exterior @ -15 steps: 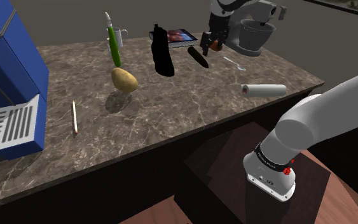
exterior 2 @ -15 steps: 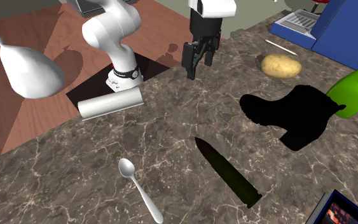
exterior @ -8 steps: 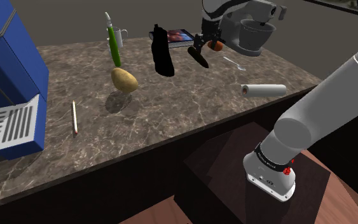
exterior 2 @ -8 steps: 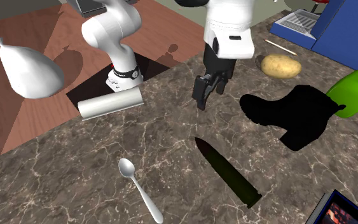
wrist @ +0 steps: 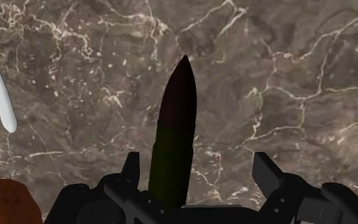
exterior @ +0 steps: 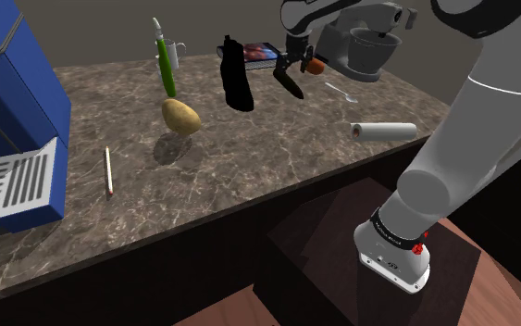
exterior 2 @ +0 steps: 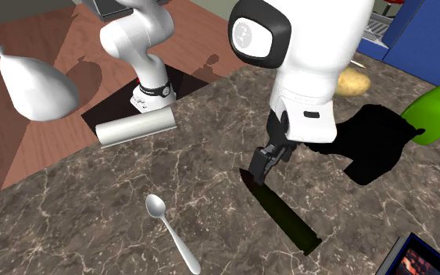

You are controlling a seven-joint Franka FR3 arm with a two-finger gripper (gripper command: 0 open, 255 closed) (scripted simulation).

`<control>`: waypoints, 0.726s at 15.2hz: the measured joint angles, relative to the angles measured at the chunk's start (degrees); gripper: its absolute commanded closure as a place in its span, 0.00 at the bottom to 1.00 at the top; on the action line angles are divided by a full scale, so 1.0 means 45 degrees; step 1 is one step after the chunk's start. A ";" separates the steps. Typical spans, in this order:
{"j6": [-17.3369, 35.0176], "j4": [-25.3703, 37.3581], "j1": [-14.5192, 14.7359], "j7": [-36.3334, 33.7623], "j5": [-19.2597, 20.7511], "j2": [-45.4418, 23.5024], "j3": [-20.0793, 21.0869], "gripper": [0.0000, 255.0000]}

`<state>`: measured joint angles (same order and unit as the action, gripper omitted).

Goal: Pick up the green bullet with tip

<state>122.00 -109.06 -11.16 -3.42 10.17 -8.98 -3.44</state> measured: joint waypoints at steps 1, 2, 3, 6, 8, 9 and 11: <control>0.0038 0.0408 -0.0082 -0.0007 0.0002 -0.0431 -0.0077 0.00; 0.0109 0.0713 -0.0160 -0.0028 0.0005 -0.0799 -0.0149 0.00; 0.0019 0.1254 -0.0226 -0.0035 -0.0013 -0.1247 -0.0209 0.00; 0.0323 0.1523 -0.0274 -0.0134 0.0000 -0.1820 -0.0259 0.00; 0.0625 0.1382 -0.0287 -0.0185 0.0021 -0.1982 -0.0272 0.00; 0.0765 0.1334 -0.0279 -0.0227 0.0034 -0.2076 -0.0271 0.00; 0.1016 0.1224 -0.0286 -0.0266 0.0050 -0.2218 -0.0277 0.00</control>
<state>126.57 -103.56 -12.45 -4.62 10.40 -18.96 -4.68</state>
